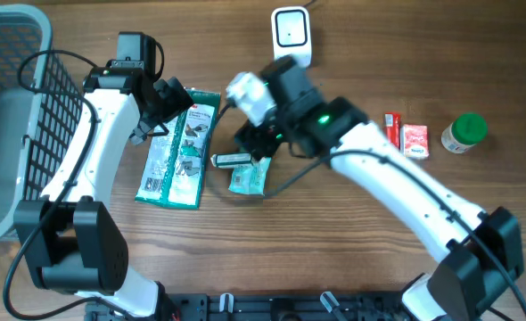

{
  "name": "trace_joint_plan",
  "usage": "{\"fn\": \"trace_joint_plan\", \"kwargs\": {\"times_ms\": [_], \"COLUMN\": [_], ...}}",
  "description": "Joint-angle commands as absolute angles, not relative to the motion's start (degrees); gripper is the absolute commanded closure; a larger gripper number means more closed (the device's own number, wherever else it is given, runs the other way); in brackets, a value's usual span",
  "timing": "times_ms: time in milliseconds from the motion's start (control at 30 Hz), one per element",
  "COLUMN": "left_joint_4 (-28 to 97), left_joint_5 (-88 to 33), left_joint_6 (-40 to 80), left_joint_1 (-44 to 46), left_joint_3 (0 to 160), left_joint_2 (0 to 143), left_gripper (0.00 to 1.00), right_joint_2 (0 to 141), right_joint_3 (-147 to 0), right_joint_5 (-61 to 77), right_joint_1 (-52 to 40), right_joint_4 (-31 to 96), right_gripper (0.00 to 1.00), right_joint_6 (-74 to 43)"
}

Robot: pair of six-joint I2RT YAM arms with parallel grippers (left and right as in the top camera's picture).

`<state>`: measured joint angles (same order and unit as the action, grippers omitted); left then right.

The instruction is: Scan the item barcode

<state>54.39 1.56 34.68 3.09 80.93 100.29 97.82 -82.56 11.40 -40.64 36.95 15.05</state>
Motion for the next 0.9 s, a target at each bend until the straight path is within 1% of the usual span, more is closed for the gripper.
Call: {"fn": "trace_joint_plan", "kwargs": {"times_ms": [0, 67, 200, 300, 367, 400, 433, 467, 567, 600, 633, 733, 767, 867], "left_joint_4": [54.4, 54.4, 54.4, 54.4, 54.4, 54.4, 54.4, 54.4, 54.4, 54.4, 54.4, 54.4, 54.4, 54.4], "left_joint_5": [1.5, 1.5, 1.5, 1.5, 1.5, 1.5, 1.5, 1.5, 1.5, 1.5, 1.5, 1.5, 1.5, 1.5], "left_joint_6": [35.2, 35.2, 35.2, 35.2, 35.2, 35.2, 35.2, 35.2, 35.2, 35.2, 35.2, 35.2, 35.2, 35.2], "left_joint_1": [3.1, 3.1, 3.1, 3.1, 3.1, 3.1, 3.1, 3.1, 3.1, 3.1, 3.1, 3.1, 3.1, 3.1], "left_joint_3": [80.8, 80.8, 80.8, 80.8, 80.8, 80.8, 80.8, 80.8, 80.8, 80.8, 80.8, 80.8, 80.8, 80.8], "left_joint_2": [100.3, 100.3, 100.3, 100.3, 100.3, 100.3, 100.3, 100.3, 100.3, 100.3, 100.3, 100.3, 100.3, 100.3], "left_gripper": [0.0, 0.0, 0.0, 0.0, 0.0, 0.0, 0.0, 0.0, 0.0, 0.0, 0.0, 0.0, 0.0, 0.0], "right_joint_2": [103.4, 107.0, 114.1, 118.7, 119.6, 119.4, 119.2, 119.0, 117.4, 116.5, 115.2, 111.4, 108.8, 107.4], "right_joint_3": [-82.9, -82.9, -82.9, -82.9, -82.9, -82.9, -83.0, -83.0, -83.5, -84.0, -84.7, -85.6, -85.6, -85.6], "right_joint_5": [1.4, 1.3, 1.3, 1.1, 1.1, 1.1, 1.1, 1.1, 1.2, 1.5, 1.9, 6.3, 9.7, 17.5], "right_joint_1": [-44.9, -45.9, -46.1, -46.1, -46.1, -46.1, -46.1, -46.1, -46.1, -46.0, -45.7, -44.4, -42.2, -35.8], "right_joint_4": [36.2, 35.5, 34.5, 33.3, 33.7, 33.7, 33.4, 33.5, 33.6, 33.7, 33.7, 34.4, 36.2, 42.0], "right_gripper": [0.28, 0.3, 0.31, 0.36, 0.46, 0.59, 0.69, 0.74, 0.8, 0.83, 0.89, 0.9, 0.93, 0.94], "right_joint_6": [25.1, 27.2, 29.1, 30.0, 29.7, 28.9, 28.3, 28.3, 26.1, 24.6, 22.6, 17.3, 12.8, 7.4]}}
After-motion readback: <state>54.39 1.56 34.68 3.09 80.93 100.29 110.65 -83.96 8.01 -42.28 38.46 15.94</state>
